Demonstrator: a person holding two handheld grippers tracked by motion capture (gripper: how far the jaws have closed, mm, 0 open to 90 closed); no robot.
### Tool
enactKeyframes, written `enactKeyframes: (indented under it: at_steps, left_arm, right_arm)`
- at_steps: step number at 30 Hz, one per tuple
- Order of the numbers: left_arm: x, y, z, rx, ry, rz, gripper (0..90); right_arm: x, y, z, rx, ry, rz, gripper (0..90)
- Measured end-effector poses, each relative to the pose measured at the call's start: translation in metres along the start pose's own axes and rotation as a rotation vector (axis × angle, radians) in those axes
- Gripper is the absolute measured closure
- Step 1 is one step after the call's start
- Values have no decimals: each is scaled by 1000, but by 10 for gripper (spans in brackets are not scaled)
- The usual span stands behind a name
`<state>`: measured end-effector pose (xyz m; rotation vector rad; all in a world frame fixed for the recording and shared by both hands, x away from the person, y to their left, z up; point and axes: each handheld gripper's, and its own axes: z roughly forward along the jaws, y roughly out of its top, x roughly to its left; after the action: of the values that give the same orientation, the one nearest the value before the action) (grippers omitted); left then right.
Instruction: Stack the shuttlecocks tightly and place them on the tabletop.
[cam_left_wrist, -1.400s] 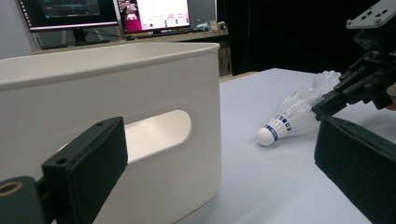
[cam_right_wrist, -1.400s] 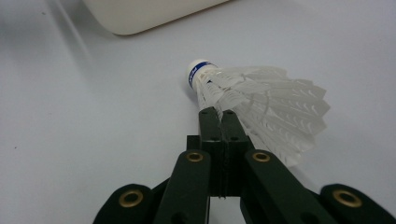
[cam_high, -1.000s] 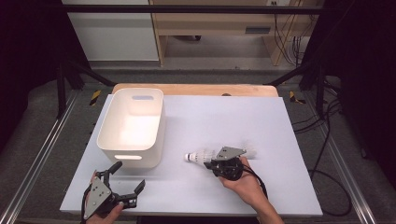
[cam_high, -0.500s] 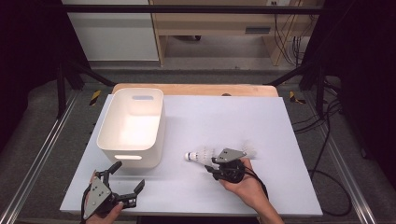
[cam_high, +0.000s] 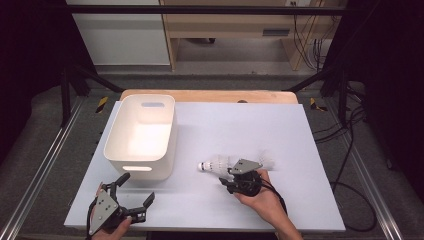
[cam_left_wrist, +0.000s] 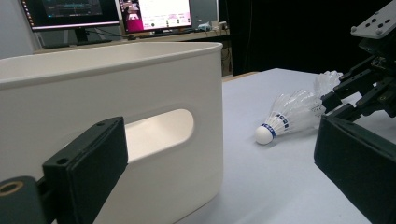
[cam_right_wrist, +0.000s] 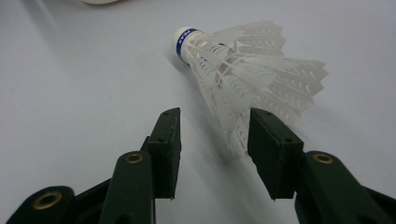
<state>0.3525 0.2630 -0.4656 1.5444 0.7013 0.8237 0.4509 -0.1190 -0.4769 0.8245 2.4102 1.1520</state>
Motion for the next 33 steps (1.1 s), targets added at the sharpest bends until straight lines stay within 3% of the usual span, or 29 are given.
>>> enactKeyframes:
  at_steps: [12,23,33]
  left_arm:
    - [0,0,0,-1,-1,-7,27]
    - [2,-1,1,0,0,-18,23]
    - [4,-2,1,-3,4,-27,22]
  right_arm:
    - [0,0,0,5,-39,17,429]
    - [1,-2,-1,-19,-90,28,172]
    - [2,-2,-9,-45,-121,12,107]
